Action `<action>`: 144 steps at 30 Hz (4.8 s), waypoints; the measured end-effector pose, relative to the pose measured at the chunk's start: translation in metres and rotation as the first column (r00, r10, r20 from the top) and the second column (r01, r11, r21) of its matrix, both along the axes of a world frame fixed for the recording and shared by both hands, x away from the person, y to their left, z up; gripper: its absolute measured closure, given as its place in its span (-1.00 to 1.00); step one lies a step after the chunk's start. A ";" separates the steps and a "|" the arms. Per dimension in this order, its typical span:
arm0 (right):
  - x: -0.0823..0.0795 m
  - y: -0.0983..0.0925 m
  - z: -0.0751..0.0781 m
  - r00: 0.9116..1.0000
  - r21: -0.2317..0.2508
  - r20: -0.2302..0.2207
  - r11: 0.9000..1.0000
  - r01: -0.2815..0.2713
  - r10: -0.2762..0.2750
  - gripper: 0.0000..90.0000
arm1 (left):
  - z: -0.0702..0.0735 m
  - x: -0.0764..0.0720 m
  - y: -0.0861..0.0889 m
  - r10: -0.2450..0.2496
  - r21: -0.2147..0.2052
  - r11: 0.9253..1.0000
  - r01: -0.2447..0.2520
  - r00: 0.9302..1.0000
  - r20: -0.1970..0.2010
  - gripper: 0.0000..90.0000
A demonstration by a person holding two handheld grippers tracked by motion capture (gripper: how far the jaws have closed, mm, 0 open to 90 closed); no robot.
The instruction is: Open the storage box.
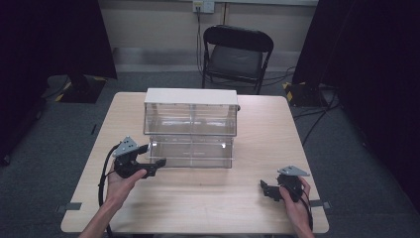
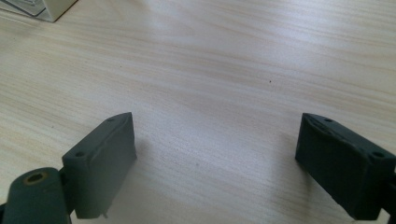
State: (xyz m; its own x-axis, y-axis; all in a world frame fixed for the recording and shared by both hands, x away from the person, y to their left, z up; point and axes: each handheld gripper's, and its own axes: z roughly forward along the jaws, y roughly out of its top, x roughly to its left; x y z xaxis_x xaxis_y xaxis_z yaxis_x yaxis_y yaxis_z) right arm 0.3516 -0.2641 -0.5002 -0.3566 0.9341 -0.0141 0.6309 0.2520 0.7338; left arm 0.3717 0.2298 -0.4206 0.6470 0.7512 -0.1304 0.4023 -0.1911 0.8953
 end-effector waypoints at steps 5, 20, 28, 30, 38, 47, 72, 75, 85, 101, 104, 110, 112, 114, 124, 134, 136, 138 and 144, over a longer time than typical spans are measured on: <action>0.000 0.000 0.000 1.000 0.000 0.000 1.000 0.000 0.000 -0.75 | 0.001 0.000 0.001 -0.007 -0.005 1.000 0.007 1.000 -0.010 -0.65; 0.000 0.000 0.000 1.000 0.000 0.000 1.000 0.000 0.000 -0.75 | 0.004 0.001 0.005 0.017 -0.022 1.000 -0.017 1.000 0.000 -0.65; 0.000 0.000 0.000 1.000 0.001 0.000 1.000 0.000 0.000 -0.75 | 0.006 0.003 0.003 0.015 -0.019 1.000 -0.015 1.000 0.011 -0.66; 0.000 0.000 0.000 1.000 0.000 0.000 1.000 0.000 0.000 -0.75 | 0.006 0.003 0.004 0.012 -0.016 1.000 -0.012 1.000 0.012 -0.66; 0.000 0.000 0.000 1.000 0.000 0.000 1.000 0.000 0.000 -0.75 | 0.008 0.004 0.003 0.013 -0.010 1.000 -0.012 1.000 0.011 -0.66; 0.000 0.000 0.000 1.000 0.000 0.000 1.000 0.000 0.000 -0.75 | 0.012 0.006 0.003 0.008 -0.011 1.000 -0.007 1.000 0.016 -0.66; 0.000 0.000 0.000 1.000 0.000 0.000 1.000 0.000 0.000 -0.75 | 0.016 0.011 0.000 0.023 -0.014 1.000 -0.023 1.000 0.018 -0.66; 0.000 0.000 0.000 1.000 0.000 0.000 1.000 0.000 0.000 -0.75 | 0.018 0.012 -0.001 0.026 -0.009 1.000 -0.026 0.999 0.019 -0.66; 0.000 0.000 0.000 1.000 0.000 0.000 1.000 0.000 0.000 -0.75 | 0.025 0.014 -0.002 0.024 -0.009 1.000 -0.023 0.999 0.028 -0.66; 0.000 0.000 0.000 1.000 0.000 0.000 1.000 0.000 0.000 -0.75 | 0.032 0.019 -0.003 0.028 -0.019 0.999 -0.027 0.998 0.049 -0.72; 0.000 0.000 0.000 1.000 0.000 0.000 1.000 0.000 0.000 -0.75 | 0.035 0.020 -0.003 0.034 -0.026 0.999 -0.032 0.998 0.046 -0.72; 0.000 0.000 0.000 1.000 0.000 0.000 1.000 0.000 0.000 -0.75 | 0.038 0.024 -0.007 0.043 -0.030 0.999 -0.042 0.998 0.034 -0.85; 0.000 0.000 0.000 1.000 0.000 0.000 1.000 0.000 0.000 -0.75 | 0.038 0.025 -0.007 0.044 -0.057 0.997 -0.043 0.999 0.023 -0.85; 0.000 0.000 0.000 1.000 0.000 0.000 1.000 -0.001 0.001 -0.75 | 0.038 0.025 -0.006 0.045 -0.058 0.997 -0.044 0.999 0.019 -0.84; 0.000 0.000 0.000 1.000 0.001 -0.001 1.000 0.000 0.000 -0.75 | 0.036 0.024 -0.006 0.055 -0.042 0.998 -0.054 0.998 0.023 -0.78; 0.000 0.000 0.000 1.000 0.000 -0.001 1.000 0.000 0.000 -0.75 | 0.035 0.025 -0.005 0.054 -0.068 0.996 -0.053 0.998 0.015 -0.79; 0.000 0.000 0.000 1.000 0.000 -0.001 1.000 0.000 0.000 -0.75 | 0.034 0.025 -0.005 0.055 -0.073 0.996 -0.054 0.998 0.004 -0.79; 0.000 0.000 0.000 1.000 0.000 -0.001 1.000 0.000 0.000 -0.75 | 0.035 0.025 -0.005 0.054 -0.072 0.996 -0.054 0.999 0.004 -0.79; 0.000 0.000 0.000 1.000 0.000 -0.001 1.000 0.000 0.000 -0.75 | 0.035 0.026 -0.005 0.050 -0.070 0.996 -0.049 0.999 0.005 -0.78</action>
State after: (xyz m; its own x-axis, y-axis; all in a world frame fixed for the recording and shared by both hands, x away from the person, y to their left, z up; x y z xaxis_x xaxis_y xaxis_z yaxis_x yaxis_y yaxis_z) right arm 0.3516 -0.2640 -0.5001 -0.3569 0.9341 -0.0134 0.6315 0.2518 0.7333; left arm 0.3976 0.2252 -0.3860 0.6102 0.7717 -0.1794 0.4035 -0.1079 0.9086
